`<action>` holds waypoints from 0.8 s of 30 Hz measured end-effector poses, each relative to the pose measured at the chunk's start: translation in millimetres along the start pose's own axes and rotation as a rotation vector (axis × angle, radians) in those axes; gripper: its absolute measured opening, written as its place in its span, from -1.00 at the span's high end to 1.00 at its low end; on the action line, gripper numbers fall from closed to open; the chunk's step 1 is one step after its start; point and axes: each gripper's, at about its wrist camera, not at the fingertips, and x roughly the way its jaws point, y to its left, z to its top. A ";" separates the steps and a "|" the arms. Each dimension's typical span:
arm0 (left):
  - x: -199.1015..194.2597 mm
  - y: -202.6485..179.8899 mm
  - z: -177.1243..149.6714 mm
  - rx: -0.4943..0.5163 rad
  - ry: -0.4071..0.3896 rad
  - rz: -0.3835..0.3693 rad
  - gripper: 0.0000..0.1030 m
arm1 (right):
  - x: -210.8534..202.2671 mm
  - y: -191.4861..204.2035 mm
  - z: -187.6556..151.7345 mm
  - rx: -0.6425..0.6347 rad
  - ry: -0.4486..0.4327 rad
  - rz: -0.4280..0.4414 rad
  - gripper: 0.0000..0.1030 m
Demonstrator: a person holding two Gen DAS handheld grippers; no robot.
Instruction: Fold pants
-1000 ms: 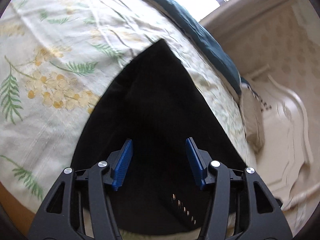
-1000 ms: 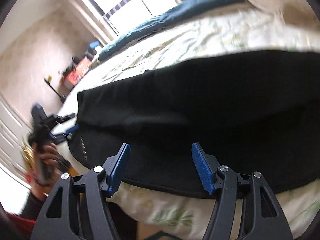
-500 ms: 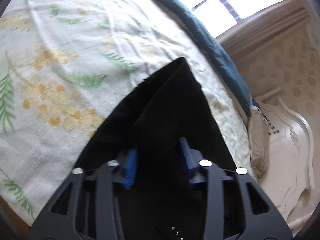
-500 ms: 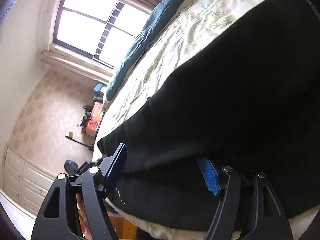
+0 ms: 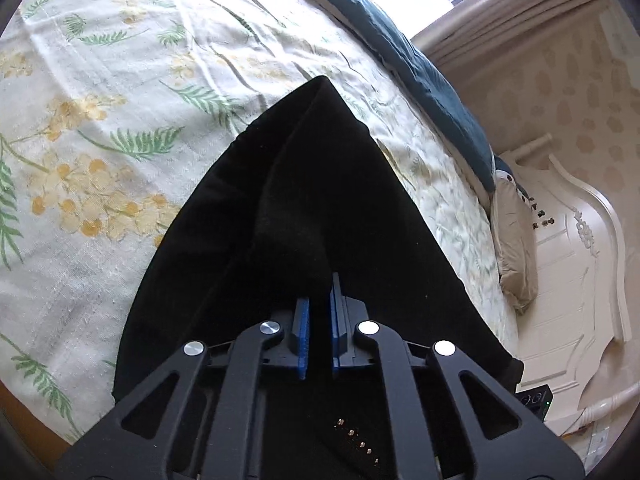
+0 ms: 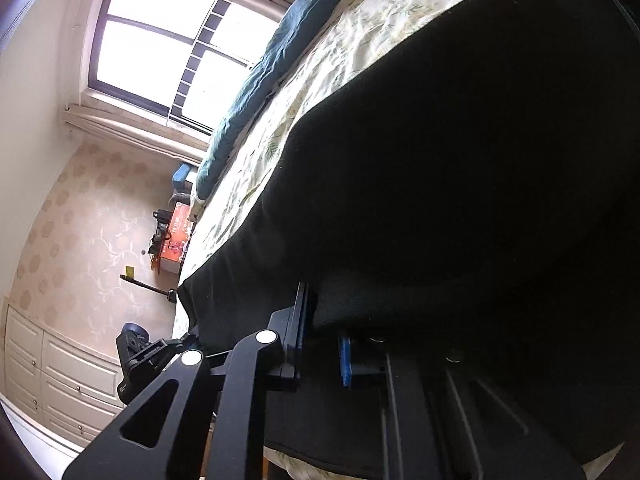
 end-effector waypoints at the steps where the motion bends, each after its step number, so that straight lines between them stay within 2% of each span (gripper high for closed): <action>1: -2.3 0.9 0.4 -0.008 -0.008 -0.008 0.88 | 3.7 3.4 2.1 0.000 0.000 0.004 0.75; 3: -11.5 4.3 0.3 -0.026 -0.025 -0.023 0.88 | 6.4 7.3 5.2 0.002 0.001 0.013 0.75; 7: -36.3 5.3 -2.9 -0.062 -0.044 -0.102 0.88 | -6.1 15.4 1.4 -0.006 0.006 0.043 0.75; 12: -70.8 10.2 -19.9 -0.073 -0.055 -0.146 0.88 | -24.4 22.3 -11.0 -0.011 0.037 0.082 0.75; 17: -81.7 23.7 -46.3 -0.084 -0.038 -0.097 0.88 | -27.4 11.5 -35.1 0.008 0.111 0.075 0.75; 21: -65.7 51.7 -61.1 -0.135 0.017 -0.055 0.88 | -13.7 -7.5 -51.5 0.033 0.164 0.037 0.76; 24: -57.2 61.5 -63.2 -0.141 0.032 -0.056 0.87 | -7.5 -13.5 -52.9 0.053 0.161 0.067 0.79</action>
